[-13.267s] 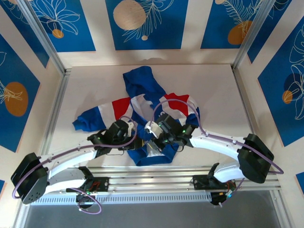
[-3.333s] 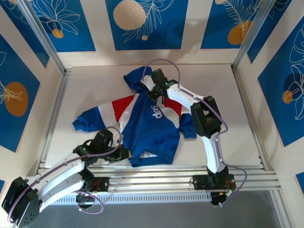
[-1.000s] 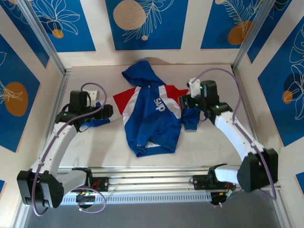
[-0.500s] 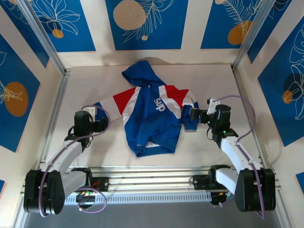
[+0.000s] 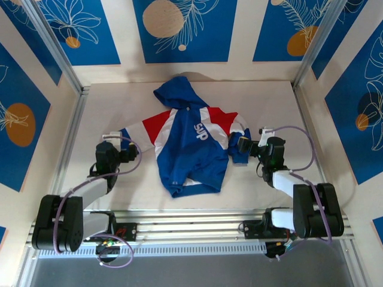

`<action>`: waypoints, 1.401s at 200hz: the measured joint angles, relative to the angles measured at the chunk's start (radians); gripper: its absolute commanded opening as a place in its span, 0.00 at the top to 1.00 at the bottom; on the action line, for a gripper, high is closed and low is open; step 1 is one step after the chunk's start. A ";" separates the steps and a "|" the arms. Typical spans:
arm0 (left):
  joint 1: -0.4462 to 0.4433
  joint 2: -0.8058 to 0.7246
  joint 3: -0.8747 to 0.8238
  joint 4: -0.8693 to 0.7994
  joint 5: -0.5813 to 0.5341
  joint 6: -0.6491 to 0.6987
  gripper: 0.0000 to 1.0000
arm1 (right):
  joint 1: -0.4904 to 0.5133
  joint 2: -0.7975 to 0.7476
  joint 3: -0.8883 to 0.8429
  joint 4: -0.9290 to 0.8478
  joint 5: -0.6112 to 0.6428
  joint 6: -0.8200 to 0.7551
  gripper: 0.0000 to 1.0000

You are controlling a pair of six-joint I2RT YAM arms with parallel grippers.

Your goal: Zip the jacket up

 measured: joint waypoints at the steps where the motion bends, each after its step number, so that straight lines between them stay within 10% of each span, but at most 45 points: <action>1: 0.000 0.002 0.000 0.002 0.000 0.000 0.00 | 0.000 0.001 0.000 0.001 0.000 0.000 0.00; 141: 0.005 0.347 0.061 0.312 0.021 0.046 0.00 | -0.014 0.225 0.016 0.258 0.001 -0.054 0.00; 280: 0.005 0.355 0.060 0.381 0.035 0.048 0.00 | -0.012 0.243 0.059 0.238 0.027 -0.061 0.01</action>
